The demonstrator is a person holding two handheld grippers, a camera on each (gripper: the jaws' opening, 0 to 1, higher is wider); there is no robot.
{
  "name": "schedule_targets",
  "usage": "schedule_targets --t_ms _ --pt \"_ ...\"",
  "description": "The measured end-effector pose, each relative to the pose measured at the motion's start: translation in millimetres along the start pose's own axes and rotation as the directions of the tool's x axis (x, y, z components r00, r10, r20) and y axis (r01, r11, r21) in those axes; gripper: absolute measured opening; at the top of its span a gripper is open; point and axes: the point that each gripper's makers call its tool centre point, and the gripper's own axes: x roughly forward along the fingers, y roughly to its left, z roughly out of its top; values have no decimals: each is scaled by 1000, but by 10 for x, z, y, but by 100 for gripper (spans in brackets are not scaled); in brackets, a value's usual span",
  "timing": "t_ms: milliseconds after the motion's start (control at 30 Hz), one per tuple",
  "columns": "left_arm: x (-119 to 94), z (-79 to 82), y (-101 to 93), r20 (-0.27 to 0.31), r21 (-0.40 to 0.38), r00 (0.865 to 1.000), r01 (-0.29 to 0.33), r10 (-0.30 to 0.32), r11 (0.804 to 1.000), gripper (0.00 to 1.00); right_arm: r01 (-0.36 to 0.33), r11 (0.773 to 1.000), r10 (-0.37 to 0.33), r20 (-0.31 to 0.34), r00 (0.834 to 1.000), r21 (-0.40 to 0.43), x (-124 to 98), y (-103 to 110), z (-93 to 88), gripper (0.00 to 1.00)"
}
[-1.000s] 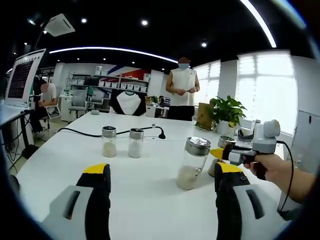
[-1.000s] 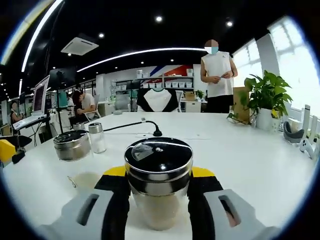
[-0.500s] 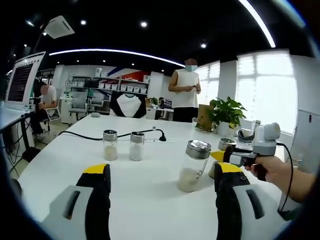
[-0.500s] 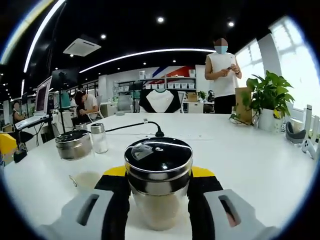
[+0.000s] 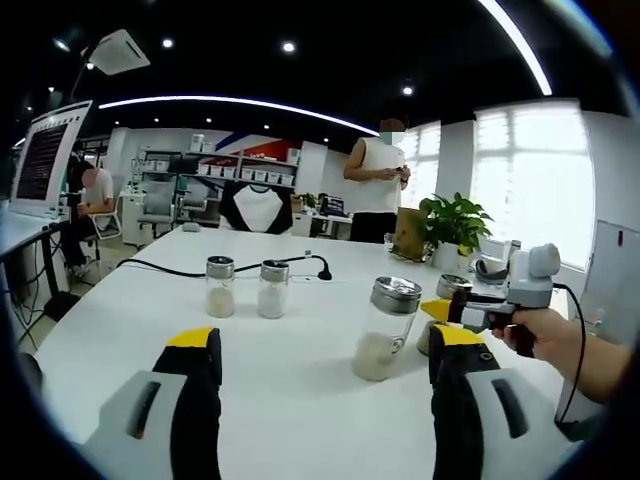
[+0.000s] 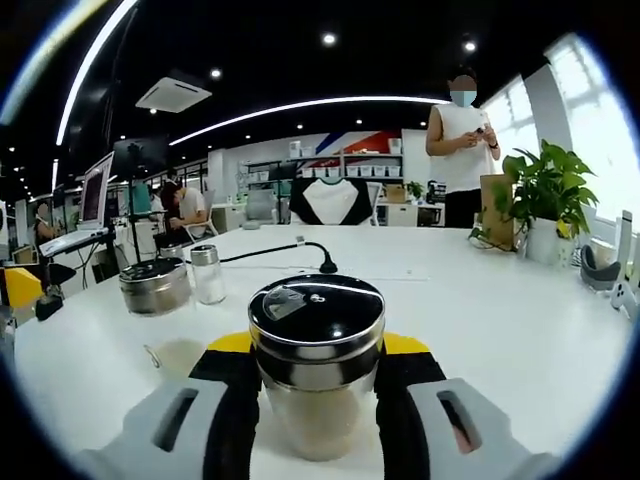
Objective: Rotate the seasoning bottle until the label or dispensing opening points toward the visible target arrow and the bottle remains upright within the marked orientation range
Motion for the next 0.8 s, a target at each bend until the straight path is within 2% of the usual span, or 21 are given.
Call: schedule_targets --t_ms 533,800 --pt "9 4 -39 -4 6 1000 13 -13 1000 88 -133 991 133 -3 991 -25 -27 66 -3 43" --pt "8 34 -37 0 14 1000 14 -14 1000 89 -230 972 230 -19 973 -41 -39 127 -11 43"
